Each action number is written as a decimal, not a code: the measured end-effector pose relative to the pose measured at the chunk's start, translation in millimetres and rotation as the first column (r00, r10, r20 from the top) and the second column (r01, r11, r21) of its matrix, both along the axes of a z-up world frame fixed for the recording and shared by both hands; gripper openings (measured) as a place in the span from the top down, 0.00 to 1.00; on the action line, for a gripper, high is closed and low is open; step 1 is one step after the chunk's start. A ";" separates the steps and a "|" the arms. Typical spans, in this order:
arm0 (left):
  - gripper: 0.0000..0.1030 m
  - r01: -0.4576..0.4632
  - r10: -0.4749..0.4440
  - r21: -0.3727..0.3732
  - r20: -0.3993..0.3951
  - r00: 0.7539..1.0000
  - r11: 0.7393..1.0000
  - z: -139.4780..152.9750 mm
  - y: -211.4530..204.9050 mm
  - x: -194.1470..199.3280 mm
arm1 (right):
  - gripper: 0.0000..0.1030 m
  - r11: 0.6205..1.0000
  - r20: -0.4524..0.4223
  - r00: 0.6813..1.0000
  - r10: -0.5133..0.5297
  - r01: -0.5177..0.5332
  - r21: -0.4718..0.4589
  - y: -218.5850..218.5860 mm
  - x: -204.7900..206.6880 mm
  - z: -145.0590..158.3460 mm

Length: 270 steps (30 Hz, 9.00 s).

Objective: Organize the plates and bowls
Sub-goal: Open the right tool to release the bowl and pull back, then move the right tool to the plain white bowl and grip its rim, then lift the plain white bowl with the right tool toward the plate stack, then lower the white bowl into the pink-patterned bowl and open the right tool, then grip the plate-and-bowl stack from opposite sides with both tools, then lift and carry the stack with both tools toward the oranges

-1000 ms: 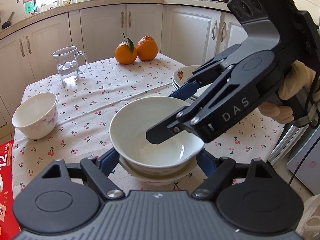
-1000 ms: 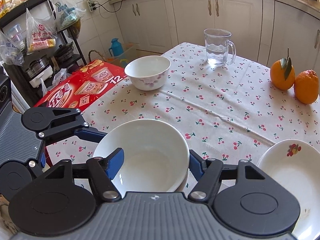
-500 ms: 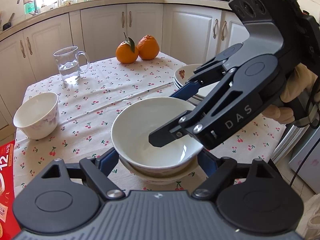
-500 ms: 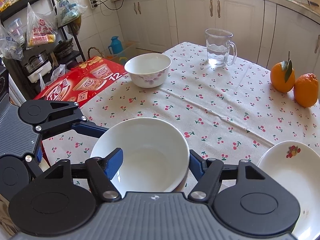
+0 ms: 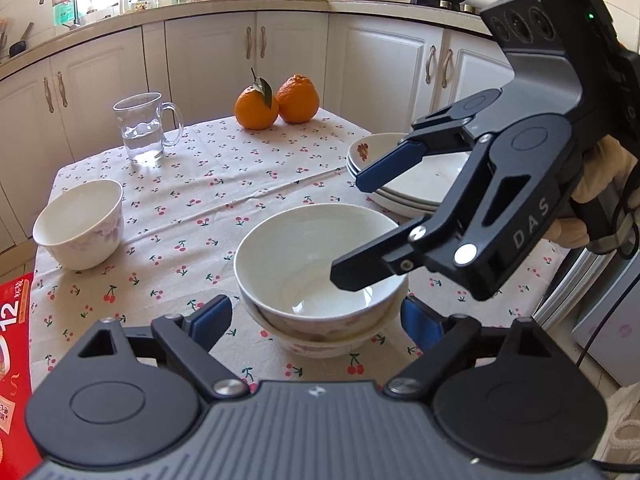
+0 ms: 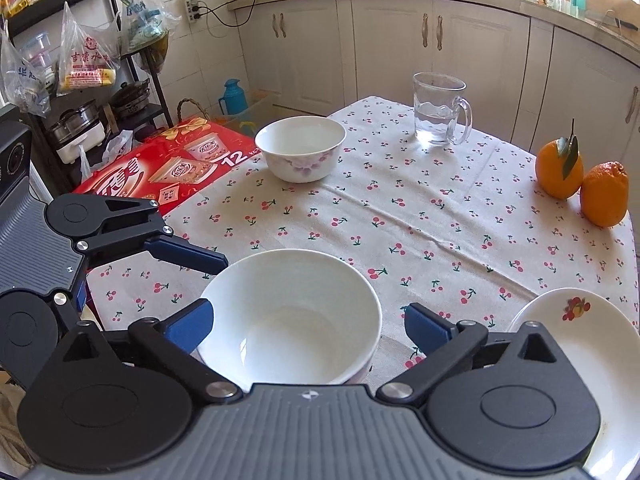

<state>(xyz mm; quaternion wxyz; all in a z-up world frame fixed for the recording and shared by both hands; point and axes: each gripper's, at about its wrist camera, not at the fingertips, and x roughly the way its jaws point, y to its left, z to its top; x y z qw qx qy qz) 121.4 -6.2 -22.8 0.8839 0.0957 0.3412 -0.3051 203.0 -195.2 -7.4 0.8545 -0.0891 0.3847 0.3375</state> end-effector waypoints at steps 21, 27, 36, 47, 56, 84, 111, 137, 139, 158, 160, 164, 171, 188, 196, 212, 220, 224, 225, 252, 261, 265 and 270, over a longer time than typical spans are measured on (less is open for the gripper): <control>0.02 -0.182 0.186 -0.054 0.064 0.981 0.982 15.7 79.7 4.2 | 0.00 1.000 0.076 0.997 0.025 -0.026 0.003 25.4 -5.0 37.5; 0.02 -0.248 0.255 -0.085 0.080 0.964 0.965 8.9 108.4 19.7 | 0.00 0.996 0.113 0.990 0.078 -0.073 -0.047 56.7 5.7 47.6; 0.02 -0.320 0.334 -0.118 0.127 0.934 0.940 1.1 136.2 65.5 | 0.00 0.992 0.111 0.989 0.099 -0.089 -0.093 100.8 48.7 48.3; 0.02 -0.332 0.346 -0.118 0.124 0.930 0.936 -26.3 134.2 121.9 | 0.00 0.985 0.043 0.992 0.116 -0.109 -0.133 141.0 125.0 32.4; 0.02 -0.305 0.316 -0.091 0.137 0.939 0.948 -37.6 126.5 141.4 | 0.00 0.979 -0.028 0.988 0.153 -0.155 -0.135 155.7 172.6 8.6; 0.12 -0.283 0.291 -0.077 0.124 0.949 0.956 -41.7 121.1 159.5 | 0.26 0.985 -0.168 0.973 0.160 -0.167 -0.031 166.0 231.6 -31.4; 0.14 -0.209 0.214 -0.048 0.113 0.970 0.977 -5.8 107.2 109.1 | 0.29 0.984 -0.178 0.968 0.177 -0.177 0.013 141.6 178.6 -3.8; 0.14 -0.087 0.095 -0.058 0.150 0.984 0.995 34.1 39.1 19.9 | 0.29 0.991 -0.071 0.989 0.129 -0.125 0.049 48.3 60.6 47.0; 0.14 -0.076 0.084 -0.064 0.143 0.986 0.995 33.0 31.7 15.0 | 0.29 0.992 -0.068 0.991 0.116 -0.113 0.049 38.6 51.8 47.6; 0.14 -0.025 0.032 -0.105 0.063 0.998 0.994 16.1 1.3 -6.6 | 0.29 0.998 -0.095 0.995 0.039 -0.035 0.050 -11.5 8.3 24.9; 0.14 -0.025 0.031 -0.111 0.057 0.998 0.994 14.7 1.4 -4.8 | 0.29 0.998 -0.099 0.994 0.037 -0.032 0.054 -12.3 8.7 23.4; 0.14 -0.029 0.034 -0.114 0.045 0.998 0.993 11.7 2.1 -1.7 | 0.29 0.998 -0.105 0.994 0.033 -0.028 0.055 -11.6 11.3 20.0; 0.14 -0.035 0.038 -0.127 0.019 0.999 0.991 9.1 4.1 2.5 | 0.29 0.998 -0.115 0.993 0.029 -0.024 0.050 -8.7 16.0 12.9; 0.10 -0.015 0.015 -0.122 0.000 1.000 0.992 5.5 11.8 4.1 | 0.08 0.999 -0.071 0.996 0.048 -0.048 0.005 -1.9 12.0 8.5; 0.06 0.061 -0.061 -0.062 -0.003 0.998 0.996 8.9 25.5 -2.9 | 0.00 0.997 0.005 0.997 0.077 -0.077 -0.032 -15.8 -12.8 15.0; 0.07 0.287 -0.280 0.108 -0.074 0.957 0.952 -22.7 10.8 28.8 | 0.00 0.965 0.034 0.984 0.173 -0.163 -0.204 -1.8 -28.1 -33.8; 0.09 0.416 -0.405 0.132 -0.101 0.909 0.900 -28.9 5.9 49.7 | 0.00 0.940 0.022 0.964 0.266 -0.255 -0.225 5.1 -14.8 -38.9; 0.09 0.454 -0.443 0.120 -0.113 0.890 0.883 -28.5 8.0 53.5 | 0.01 0.924 0.021 0.951 0.309 -0.294 -0.245 8.9 -11.3 -38.6; 0.09 0.464 -0.452 0.110 -0.119 0.884 0.879 -28.7 8.2 54.9 | 0.01 0.920 0.017 0.948 0.318 -0.304 -0.247 9.5 -10.3 -38.9; 0.21 0.526 -0.514 0.090 -0.129 0.848 0.846 -26.9 2.8 55.9 | 0.15 0.909 -0.034 0.931 0.364 -0.363 -0.204 8.2 -2.1 -38.5; 0.21 0.516 -0.506 0.100 -0.109 0.855 0.851 -11.8 -12.6 49.8 | 0.15 0.913 -0.026 0.930 0.368 -0.366 -0.178 -5.5 -3.7 -30.5; 0.21 0.520 -0.512 0.107 -0.090 0.854 0.848 -1.3 -27.4 49.8 | 0.15 0.917 -0.011 0.932 0.363 -0.359 -0.174 -18.5 -4.4 -21.6; 0.21 0.535 -0.532 0.101 -0.062 0.845 0.839 12.9 -54.7 55.7 | 0.15 0.926 0.017 0.939 0.342 -0.334 -0.175 -44.9 -2.3 -7.0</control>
